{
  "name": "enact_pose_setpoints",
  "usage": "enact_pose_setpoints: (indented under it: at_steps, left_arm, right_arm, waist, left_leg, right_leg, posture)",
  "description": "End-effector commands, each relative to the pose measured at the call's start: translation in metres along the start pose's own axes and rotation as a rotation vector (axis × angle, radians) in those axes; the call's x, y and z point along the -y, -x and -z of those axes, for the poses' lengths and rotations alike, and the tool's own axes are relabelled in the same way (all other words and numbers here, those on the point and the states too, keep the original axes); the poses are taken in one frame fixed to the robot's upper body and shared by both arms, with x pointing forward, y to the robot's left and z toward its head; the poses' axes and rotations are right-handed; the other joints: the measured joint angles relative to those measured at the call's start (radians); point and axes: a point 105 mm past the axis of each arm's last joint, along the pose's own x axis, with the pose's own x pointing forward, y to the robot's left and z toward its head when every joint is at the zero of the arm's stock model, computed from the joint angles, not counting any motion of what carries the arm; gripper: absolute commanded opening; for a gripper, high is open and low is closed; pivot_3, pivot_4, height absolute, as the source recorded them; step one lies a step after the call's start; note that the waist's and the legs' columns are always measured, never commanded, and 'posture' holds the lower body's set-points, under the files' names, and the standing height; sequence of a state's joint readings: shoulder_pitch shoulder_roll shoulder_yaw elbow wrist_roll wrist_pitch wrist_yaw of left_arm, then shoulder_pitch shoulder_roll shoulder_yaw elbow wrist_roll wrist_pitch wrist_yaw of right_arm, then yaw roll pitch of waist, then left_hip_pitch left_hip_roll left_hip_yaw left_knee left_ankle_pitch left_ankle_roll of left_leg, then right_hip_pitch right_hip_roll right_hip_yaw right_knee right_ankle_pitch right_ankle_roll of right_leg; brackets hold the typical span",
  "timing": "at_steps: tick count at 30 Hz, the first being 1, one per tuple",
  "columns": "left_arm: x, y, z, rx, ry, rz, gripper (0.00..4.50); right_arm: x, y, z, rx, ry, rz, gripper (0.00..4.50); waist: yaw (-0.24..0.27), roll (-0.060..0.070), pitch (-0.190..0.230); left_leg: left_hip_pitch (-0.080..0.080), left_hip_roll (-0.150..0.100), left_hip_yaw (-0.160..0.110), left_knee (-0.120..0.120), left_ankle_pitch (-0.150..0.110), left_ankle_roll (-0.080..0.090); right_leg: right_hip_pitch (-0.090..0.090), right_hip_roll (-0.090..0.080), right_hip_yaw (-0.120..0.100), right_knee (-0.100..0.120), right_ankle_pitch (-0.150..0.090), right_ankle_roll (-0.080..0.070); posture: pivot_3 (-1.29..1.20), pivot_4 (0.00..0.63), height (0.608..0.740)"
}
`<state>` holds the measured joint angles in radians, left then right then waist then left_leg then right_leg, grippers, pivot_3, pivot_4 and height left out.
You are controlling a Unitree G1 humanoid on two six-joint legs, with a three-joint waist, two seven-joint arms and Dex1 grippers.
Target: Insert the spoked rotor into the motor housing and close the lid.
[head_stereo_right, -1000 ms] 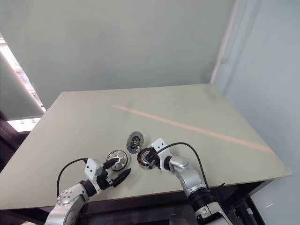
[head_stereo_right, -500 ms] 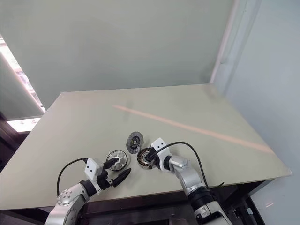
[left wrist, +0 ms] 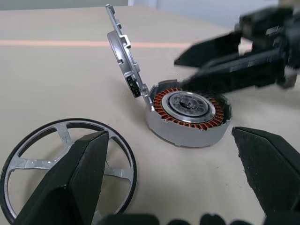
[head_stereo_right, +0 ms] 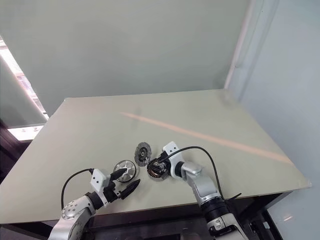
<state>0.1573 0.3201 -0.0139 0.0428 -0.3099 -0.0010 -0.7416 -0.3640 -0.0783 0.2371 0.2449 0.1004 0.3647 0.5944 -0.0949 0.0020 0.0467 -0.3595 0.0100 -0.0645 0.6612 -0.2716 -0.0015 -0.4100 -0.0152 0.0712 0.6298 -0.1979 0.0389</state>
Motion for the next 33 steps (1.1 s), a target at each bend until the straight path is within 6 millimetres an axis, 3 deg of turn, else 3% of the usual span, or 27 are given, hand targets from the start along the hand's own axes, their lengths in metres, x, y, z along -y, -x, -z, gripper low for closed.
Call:
enact_pose_setpoints:
  at_steps: [1,13,33]
  left_arm:
    - [-0.002,-0.003,-0.012,0.040,-0.031,0.007,4.50]
    - [-0.002,-0.003,-0.012,0.040,-0.031,0.008,4.50]
    - [-0.002,-0.002,-0.012,0.039,-0.032,0.003,4.50]
  right_arm:
    - [-0.001,0.005,-0.021,0.074,0.020,0.000,4.08]
    - [0.002,0.005,0.011,-0.089,0.104,0.019,0.03]
    - [-0.019,-0.011,0.016,-0.118,0.139,-0.050,0.03]
  waist:
    - [0.000,0.000,0.000]
    - [0.000,0.000,0.000]
    - [-0.001,0.000,0.000]
  left_leg:
    - [0.000,0.000,0.000,0.000,0.000,0.000]
    - [0.000,0.000,0.000,0.000,0.000,0.000]
    - [0.000,0.000,0.000,0.000,0.000,0.000]
  right_leg:
    - [0.000,0.000,0.000,0.000,0.000,0.000]
    - [0.000,0.000,0.000,0.000,0.000,0.000]
    - [0.000,0.000,0.000,0.000,0.000,0.000]
  posture:
    - [0.00,0.000,0.740]
    - [0.00,0.000,0.740]
    - [0.00,0.000,0.740]
